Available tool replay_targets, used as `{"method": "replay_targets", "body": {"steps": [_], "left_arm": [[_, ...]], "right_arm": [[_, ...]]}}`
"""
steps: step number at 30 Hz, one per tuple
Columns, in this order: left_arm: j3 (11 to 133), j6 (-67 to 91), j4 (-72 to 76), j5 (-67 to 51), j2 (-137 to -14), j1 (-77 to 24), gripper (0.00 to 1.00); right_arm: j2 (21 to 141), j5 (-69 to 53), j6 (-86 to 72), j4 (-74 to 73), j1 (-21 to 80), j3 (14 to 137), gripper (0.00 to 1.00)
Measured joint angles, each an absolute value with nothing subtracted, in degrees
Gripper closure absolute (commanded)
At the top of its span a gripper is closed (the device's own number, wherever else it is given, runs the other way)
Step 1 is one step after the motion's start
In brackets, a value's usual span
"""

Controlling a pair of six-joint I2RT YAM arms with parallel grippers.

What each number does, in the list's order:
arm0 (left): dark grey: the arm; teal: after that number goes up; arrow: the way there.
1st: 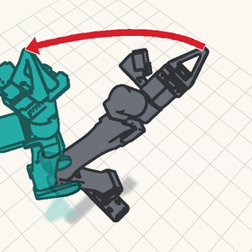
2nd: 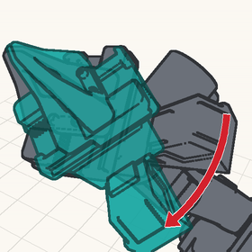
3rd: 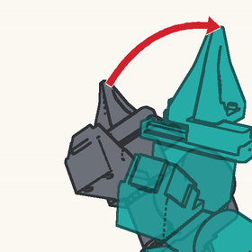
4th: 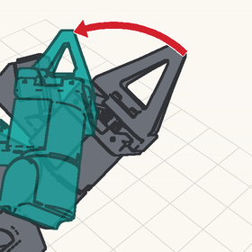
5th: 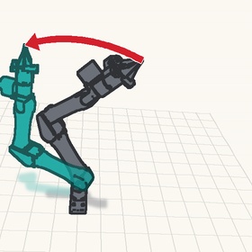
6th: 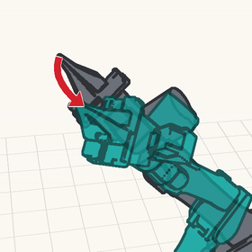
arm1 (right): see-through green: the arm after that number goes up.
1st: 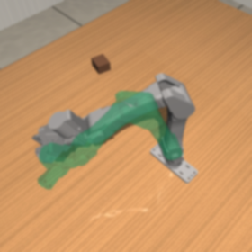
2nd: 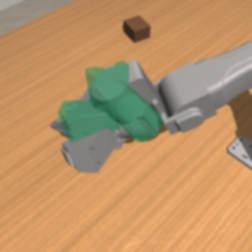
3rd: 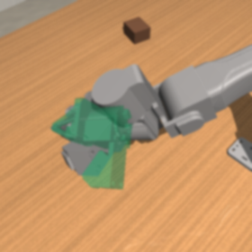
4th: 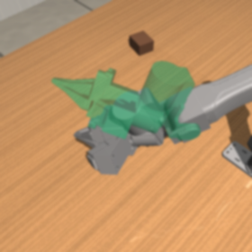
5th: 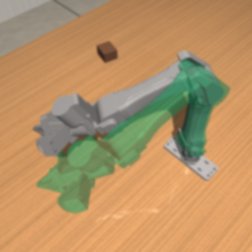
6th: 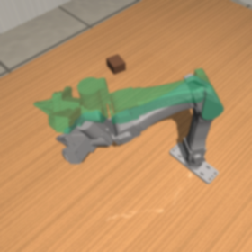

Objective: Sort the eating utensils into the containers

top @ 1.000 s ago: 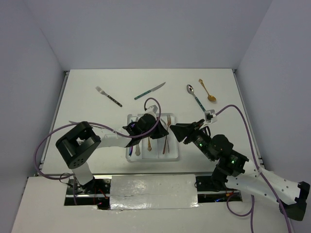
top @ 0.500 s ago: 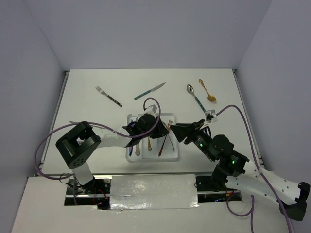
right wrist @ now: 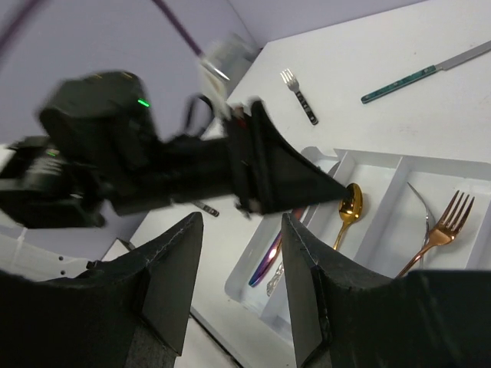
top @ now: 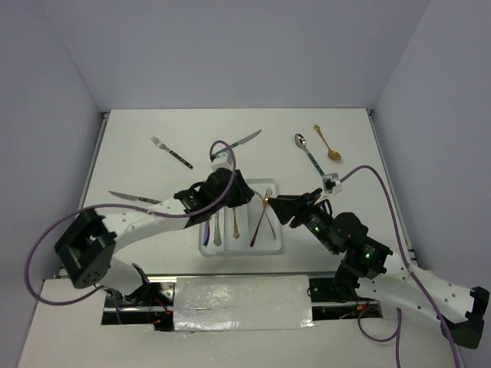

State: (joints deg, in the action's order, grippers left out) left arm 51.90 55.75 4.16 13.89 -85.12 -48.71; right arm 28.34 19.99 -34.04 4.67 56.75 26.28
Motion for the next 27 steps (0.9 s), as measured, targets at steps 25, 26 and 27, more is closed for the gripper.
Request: {"method": "replay_targets", "body": {"steps": [25,26,27], "left_arm": [[44.14,86.89,-45.91,34.57,-68.27,-7.94,0.61],[44.14,87.46,-46.33,34.48,-69.1,-7.11,0.61],[44.14,88.07,-46.61,34.46,-69.63,-6.42,0.61]], "right_arm": [[29.67,17.08,-34.26,4.71,56.73,26.28,0.47],[29.69,17.08,-34.26,4.71,56.73,26.28,0.48],[29.69,17.08,-34.26,4.71,56.75,26.28,0.48]]}}
